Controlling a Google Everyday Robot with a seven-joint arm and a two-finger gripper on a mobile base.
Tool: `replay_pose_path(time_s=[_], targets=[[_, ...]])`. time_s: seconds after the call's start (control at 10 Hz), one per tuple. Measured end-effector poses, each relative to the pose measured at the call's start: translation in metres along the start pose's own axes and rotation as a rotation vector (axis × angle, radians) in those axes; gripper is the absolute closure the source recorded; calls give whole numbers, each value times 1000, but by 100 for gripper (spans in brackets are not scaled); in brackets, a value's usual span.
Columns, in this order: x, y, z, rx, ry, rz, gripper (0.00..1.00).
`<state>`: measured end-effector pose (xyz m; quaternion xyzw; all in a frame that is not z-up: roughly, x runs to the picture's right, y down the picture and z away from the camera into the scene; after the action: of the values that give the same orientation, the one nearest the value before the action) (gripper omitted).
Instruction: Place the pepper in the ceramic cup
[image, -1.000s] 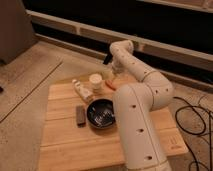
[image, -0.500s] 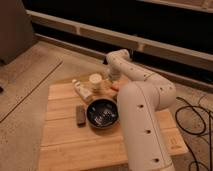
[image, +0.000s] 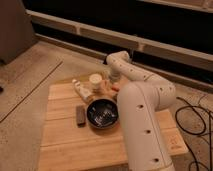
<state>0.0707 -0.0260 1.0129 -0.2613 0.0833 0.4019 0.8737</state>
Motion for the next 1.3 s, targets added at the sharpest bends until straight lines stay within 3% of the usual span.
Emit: replay_pose_path(time_s=[0.6, 1.1, 1.2, 1.3], targets=[[3, 2, 33, -47, 60, 0, 39], [-16, -4, 33, -6, 21, -60, 92], [-15, -5, 32, -3, 20, -64, 99], [-15, -5, 32, 0, 19, -65, 100]])
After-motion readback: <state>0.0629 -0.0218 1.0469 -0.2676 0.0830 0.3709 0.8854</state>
